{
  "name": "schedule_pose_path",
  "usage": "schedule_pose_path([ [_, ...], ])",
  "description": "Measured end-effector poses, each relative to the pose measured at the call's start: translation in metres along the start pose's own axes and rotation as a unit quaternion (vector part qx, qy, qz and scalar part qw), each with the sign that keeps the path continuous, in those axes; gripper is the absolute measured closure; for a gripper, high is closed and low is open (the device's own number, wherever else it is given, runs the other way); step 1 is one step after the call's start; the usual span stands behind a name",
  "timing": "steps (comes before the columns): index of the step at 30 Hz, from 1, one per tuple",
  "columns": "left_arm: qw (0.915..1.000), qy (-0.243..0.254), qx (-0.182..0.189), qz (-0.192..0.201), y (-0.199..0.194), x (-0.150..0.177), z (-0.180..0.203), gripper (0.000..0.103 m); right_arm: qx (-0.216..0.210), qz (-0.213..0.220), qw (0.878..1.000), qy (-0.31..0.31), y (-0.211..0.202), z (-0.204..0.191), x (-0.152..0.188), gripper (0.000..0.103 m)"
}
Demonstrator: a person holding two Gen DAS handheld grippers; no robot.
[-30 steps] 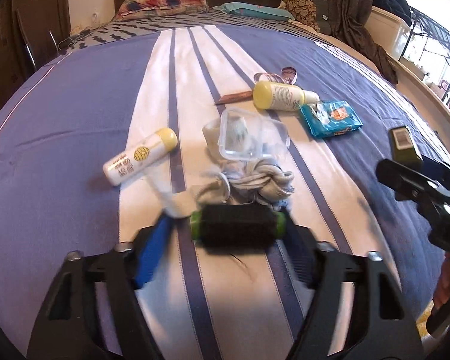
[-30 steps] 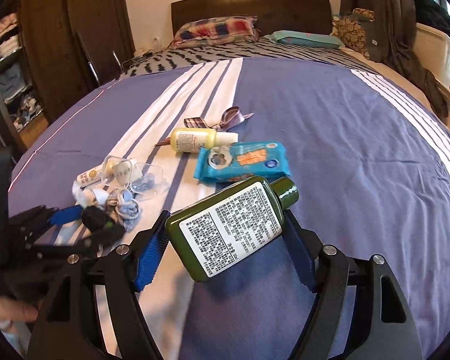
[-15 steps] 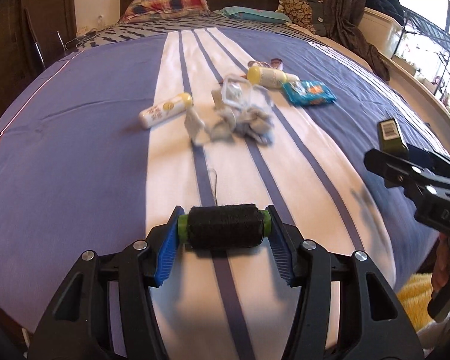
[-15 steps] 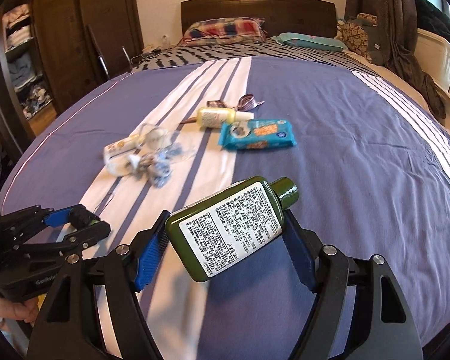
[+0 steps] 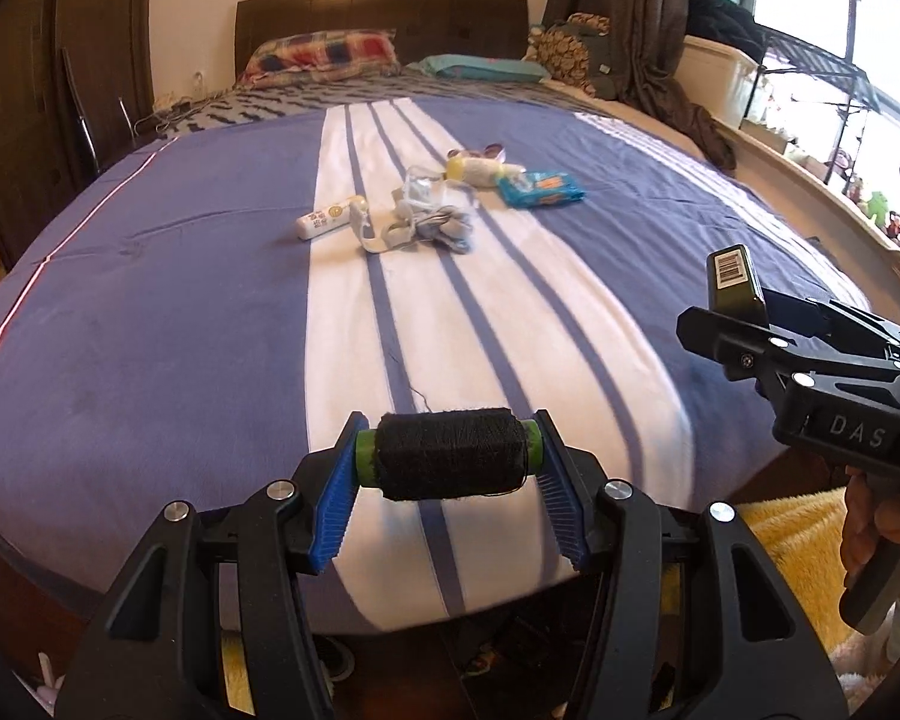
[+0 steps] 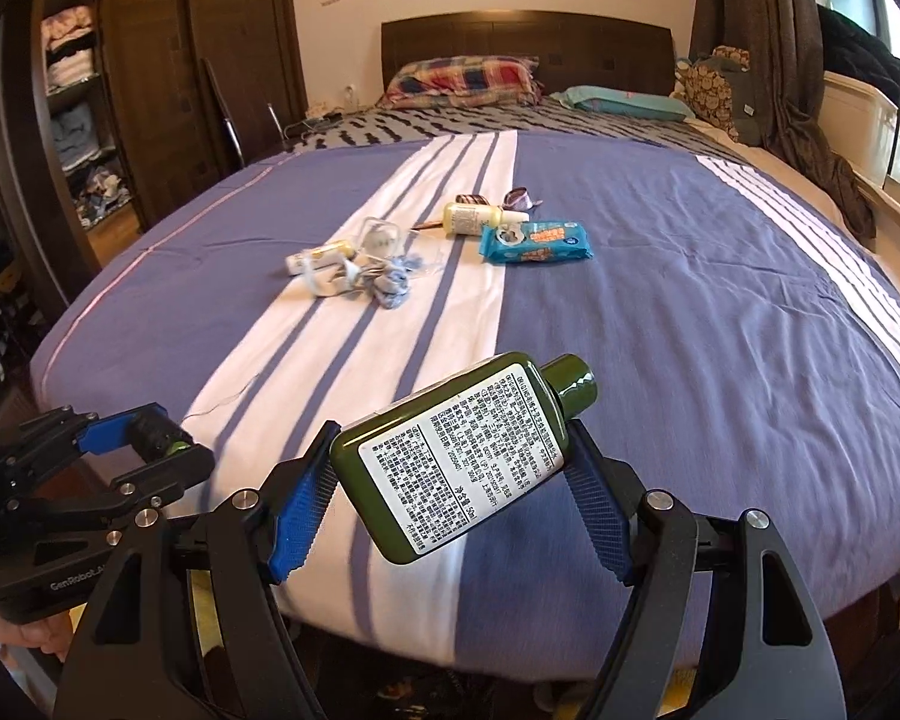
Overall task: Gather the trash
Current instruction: 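Lower both held items into the black bin and open both tools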
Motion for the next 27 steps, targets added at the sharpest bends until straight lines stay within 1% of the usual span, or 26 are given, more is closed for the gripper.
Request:
schedule_pose_path([
  [6,0.9999,0.007,0.006,0.004,-0.021,0.019,0.011,0.051,-0.006,0.01,1.0,0.0,-0.029,-0.006,0.021,0.029],
  [11,1.0,0.004,0.007,-0.003,-0.031,0.036,0.014,0.051,-0.01,0.001,1.0,0.005,-0.04,-0.006,0.043,0.029],
  [14,0.9998,0.001,0.012,-0.012,-0.033,0.052,0.016,0.051,-0.015,-0.007,1.0,0.009,-0.044,-0.005,0.057,0.029],
  [19,0.9986,-0.007,0.025,-0.046,-0.024,0.087,0.019,0.051,-0.017,-0.037,0.999,0.014,-0.041,-0.005,0.088,0.029],
  [27,0.9933,-0.017,0.038,-0.107,0.008,0.131,0.02,0.051,-0.021,-0.097,0.995,0.022,-0.014,-0.008,0.127,0.029],
])
Point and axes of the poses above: each gripper's, at about its wrist camera, not at the fingertips, and y roughly the way its jaws point, z to its right, x to its underside, the point moved 5 cm from there along y, roughly the way its jaws point, and after that the axes turned 1 degree about -x, right-handed, at the moved point
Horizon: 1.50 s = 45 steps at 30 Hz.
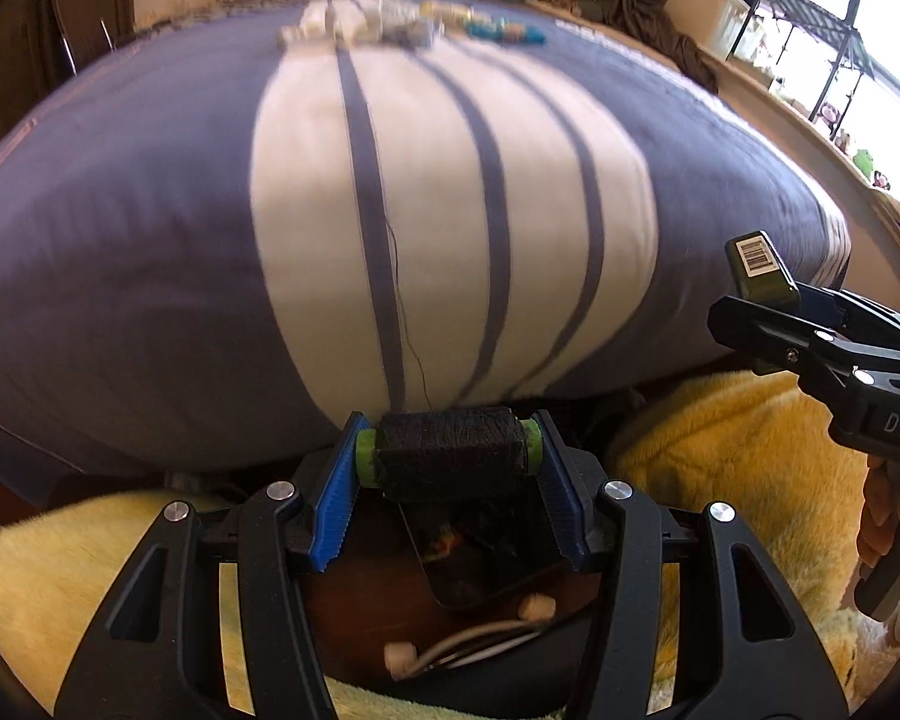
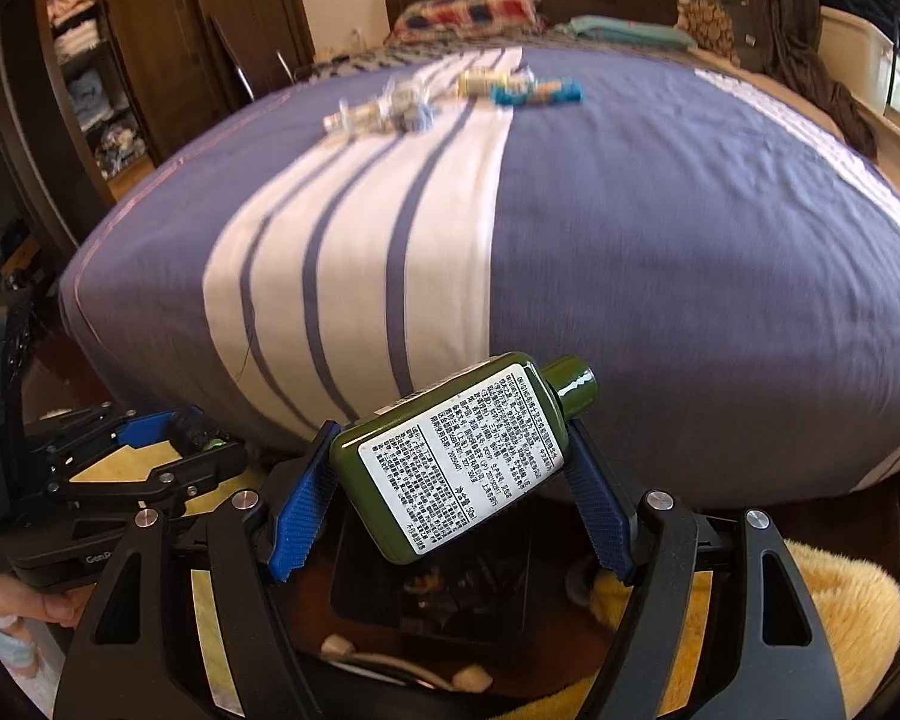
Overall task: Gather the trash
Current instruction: 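Lower both held items into the black bin and open both tools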
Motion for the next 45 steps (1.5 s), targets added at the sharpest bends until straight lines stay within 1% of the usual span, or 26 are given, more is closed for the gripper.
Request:
schedule_pose_path([
  [2,0.9998,-0.003,0.005,-0.019,0.013,0.008,0.001,0.051,-0.003,-0.014,1.0,0.003,0.01,0.0,0.006,0.029],
  [8,0.9974,-0.008,0.015,-0.069,0.049,0.028,0.0,0.051,-0.011,-0.076,0.997,0.017,0.052,0.002,0.036,0.029],
  [13,0.9929,-0.014,0.026,-0.115,0.079,0.047,0.0,0.051,-0.008,-0.12,0.992,0.037,0.083,0.008,0.057,0.029],
  [17,0.9894,-0.015,0.034,-0.141,0.096,0.054,0.001,0.051,-0.009,-0.139,0.989,0.048,0.099,0.011,0.064,0.029],
  [21,0.9867,-0.016,0.041,-0.156,0.106,0.059,0.002,0.051,-0.011,-0.151,0.987,0.05,0.11,0.007,0.062,0.029],
  [26,0.984,-0.017,0.049,-0.17,0.112,0.061,0.006,0.05,-0.015,-0.157,0.986,0.056,0.114,0.011,0.055,0.028],
  [30,0.9832,-0.023,0.052,-0.173,0.112,0.061,0.003,0.043,-0.015,-0.159,0.985,0.057,0.114,0.013,0.053,0.028],
  [33,0.9836,-0.023,0.051,-0.171,0.11,0.06,0.004,0.037,-0.013,-0.154,0.986,0.057,0.114,0.014,0.05,0.022],
  [35,0.9841,-0.023,0.048,-0.169,0.108,0.059,0.003,0.036,-0.013,-0.149,0.987,0.057,0.112,0.015,0.049,0.021],
  [40,0.9868,-0.024,0.04,-0.155,0.097,0.054,0.003,0.034,-0.001,-0.13,0.99,0.056,0.101,0.018,0.043,0.02],
  [45,0.9909,-0.015,0.027,-0.131,0.081,0.047,0.003,0.03,0.026,-0.109,0.992,0.052,0.086,0.024,0.038,0.017],
])
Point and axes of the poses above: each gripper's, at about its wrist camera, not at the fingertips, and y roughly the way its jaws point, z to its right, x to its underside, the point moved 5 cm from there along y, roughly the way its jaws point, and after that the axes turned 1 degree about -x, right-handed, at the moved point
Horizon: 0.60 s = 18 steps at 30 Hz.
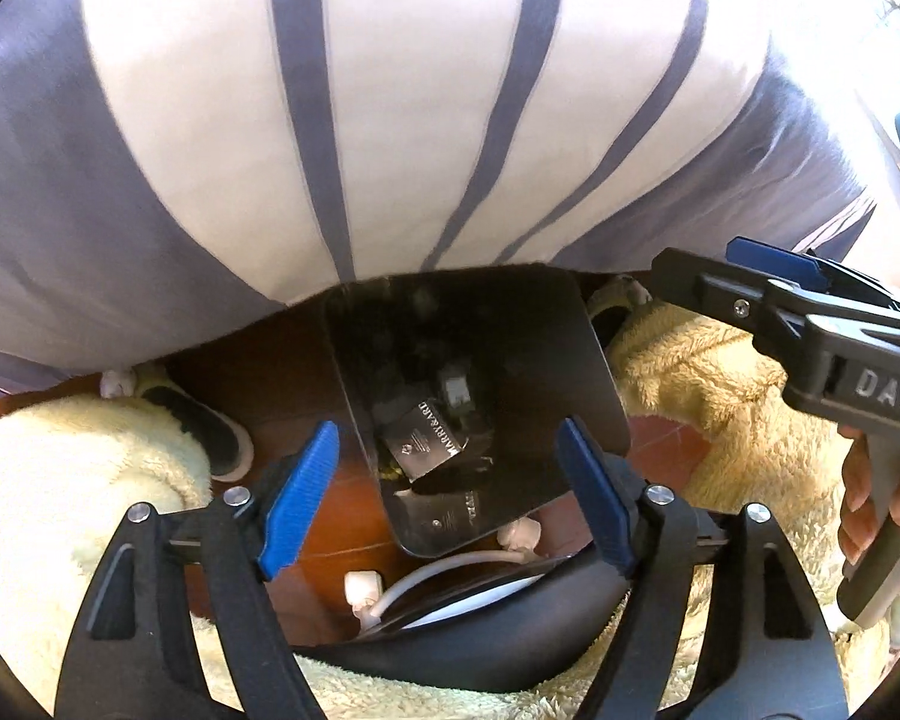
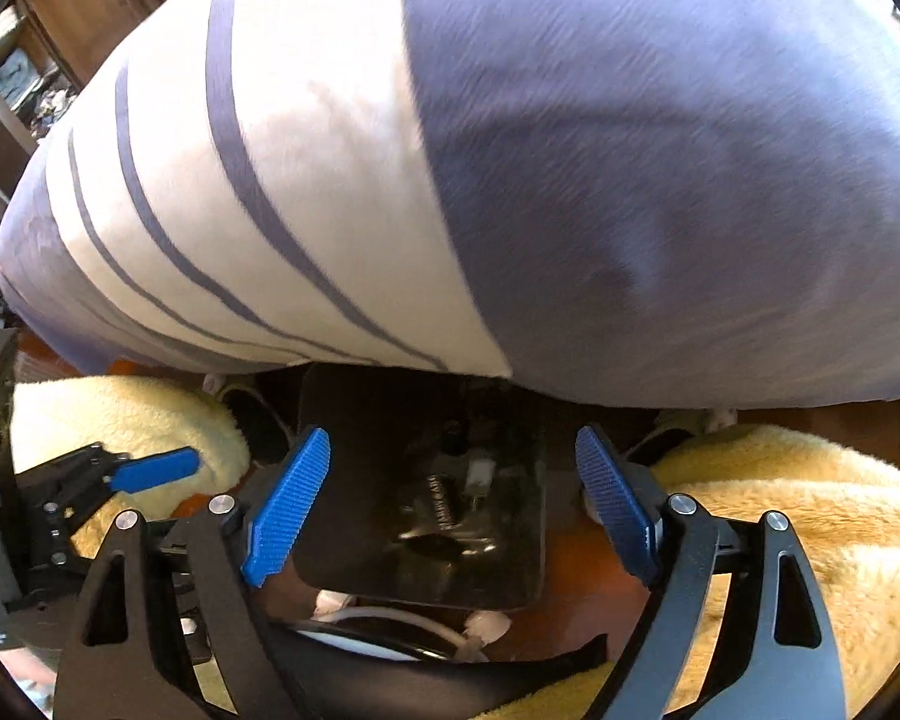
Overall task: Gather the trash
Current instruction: 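Raise both open tools back over the remaining items on the bed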
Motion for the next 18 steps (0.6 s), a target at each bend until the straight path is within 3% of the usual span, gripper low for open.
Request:
schedule_pose_path([
  [11,0.9966,0.013,-0.02,0.079,-0.058,-0.013,0.003,0.021,0.008,0.045,0.999,0.002,-0.035,0.001,-0.008,0.016],
  [18,0.9899,0.011,-0.032,0.138,-0.106,-0.034,-0.004,0.021,0.016,0.111,0.994,0.004,-0.085,0.014,-0.039,0.016],
])
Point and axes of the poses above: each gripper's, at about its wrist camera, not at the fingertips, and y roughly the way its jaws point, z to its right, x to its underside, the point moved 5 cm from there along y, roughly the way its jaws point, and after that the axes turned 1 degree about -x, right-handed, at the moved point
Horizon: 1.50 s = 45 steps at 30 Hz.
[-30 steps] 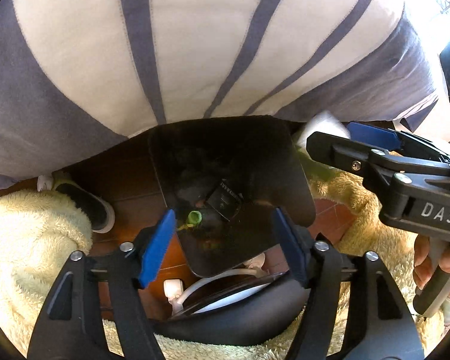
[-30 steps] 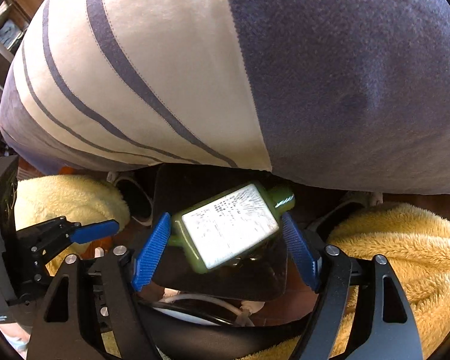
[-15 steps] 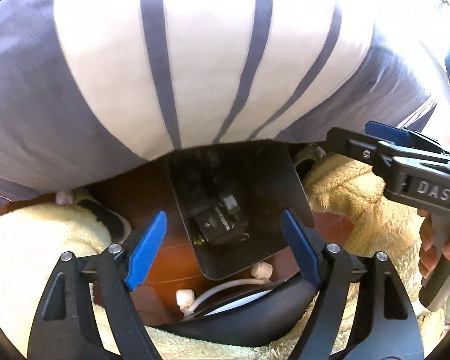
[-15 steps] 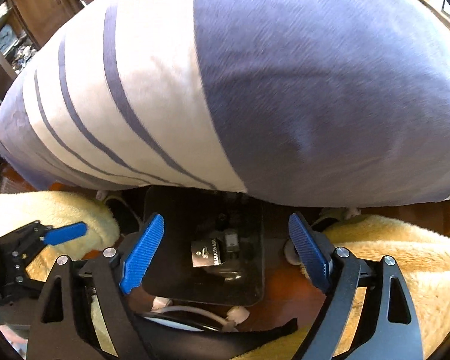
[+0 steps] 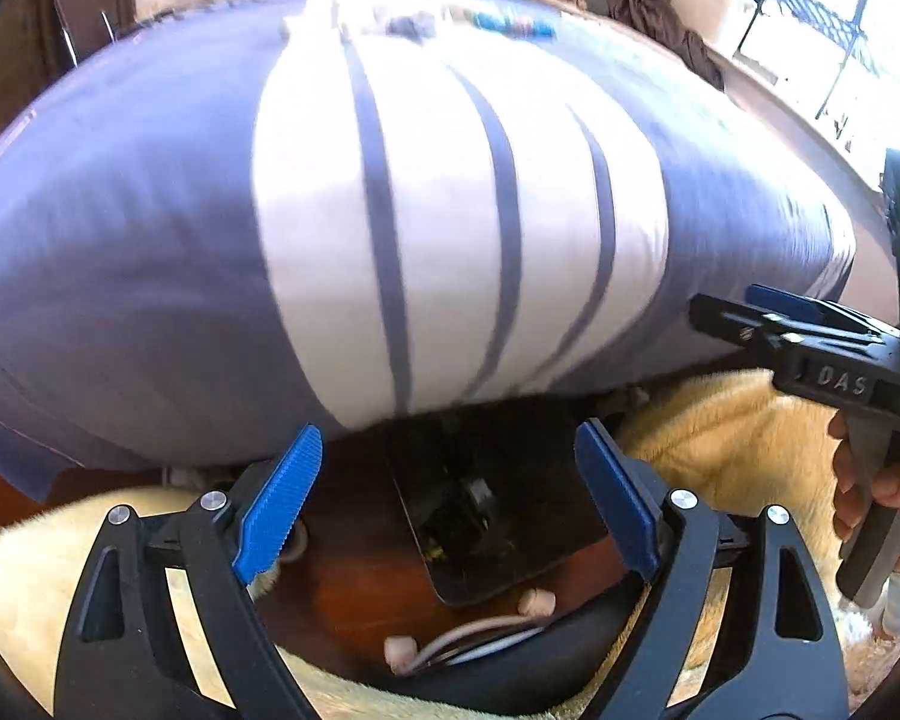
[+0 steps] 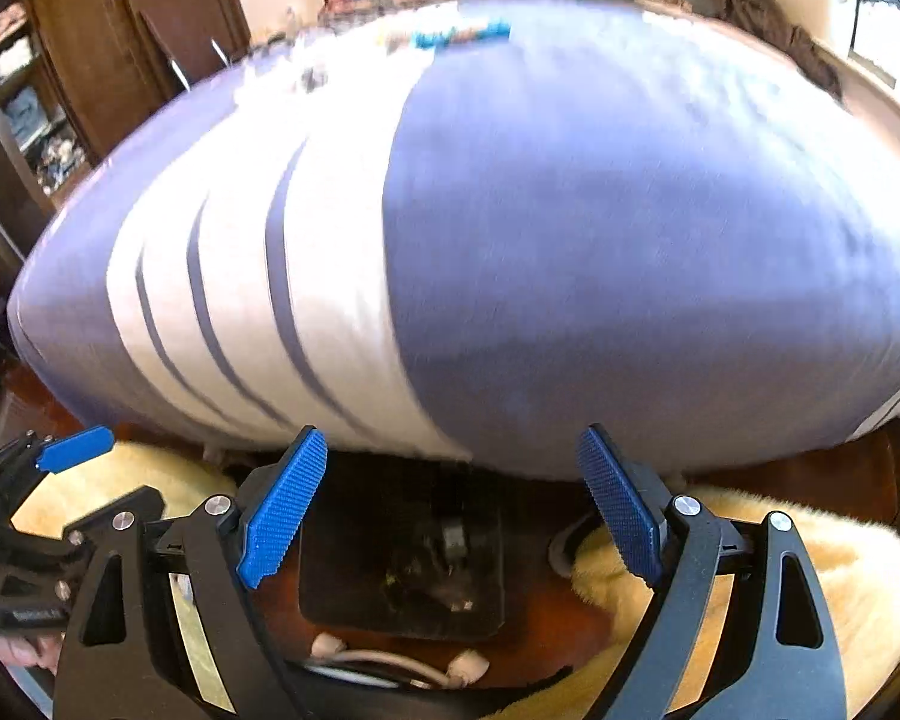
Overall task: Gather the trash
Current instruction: 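Raise both open tools back over the remaining items on the bed, then grasp the white cord with clear box using the right tool while the left tool grasps white fluff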
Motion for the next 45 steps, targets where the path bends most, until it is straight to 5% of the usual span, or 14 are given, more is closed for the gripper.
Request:
schedule_pose_path([
  [10,0.9976,-0.003,-0.04,0.056,-0.018,-0.072,-0.037,0.021,0.034,0.072,0.997,-0.018,-0.022,0.015,-0.086,0.016],
  [20,0.9968,-0.01,-0.052,0.06,0.012,-0.15,-0.062,0.022,0.034,0.063,0.997,-0.031,0.026,0.005,-0.158,0.016],
  [25,0.9963,-0.014,-0.058,0.061,0.032,-0.185,-0.073,0.03,-0.014,0.059,0.997,-0.049,0.055,-0.026,-0.187,0.017],
  [31,0.9959,-0.009,-0.066,0.061,0.047,-0.212,-0.08,0.037,-0.066,0.032,0.994,-0.078,0.095,-0.069,-0.211,0.053],
  [39,0.9961,-0.003,-0.064,0.061,0.06,-0.23,-0.085,0.037,-0.11,-0.007,0.991,-0.082,0.135,-0.098,-0.226,0.065],
  [41,0.9962,0.0,-0.063,0.06,0.063,-0.233,-0.083,0.037,-0.115,-0.015,0.989,-0.089,0.141,-0.102,-0.224,0.079],
  [45,0.9966,0.001,-0.055,0.06,0.07,-0.242,-0.081,0.04,-0.108,0.002,0.99,-0.094,0.131,-0.095,-0.224,0.085],
])
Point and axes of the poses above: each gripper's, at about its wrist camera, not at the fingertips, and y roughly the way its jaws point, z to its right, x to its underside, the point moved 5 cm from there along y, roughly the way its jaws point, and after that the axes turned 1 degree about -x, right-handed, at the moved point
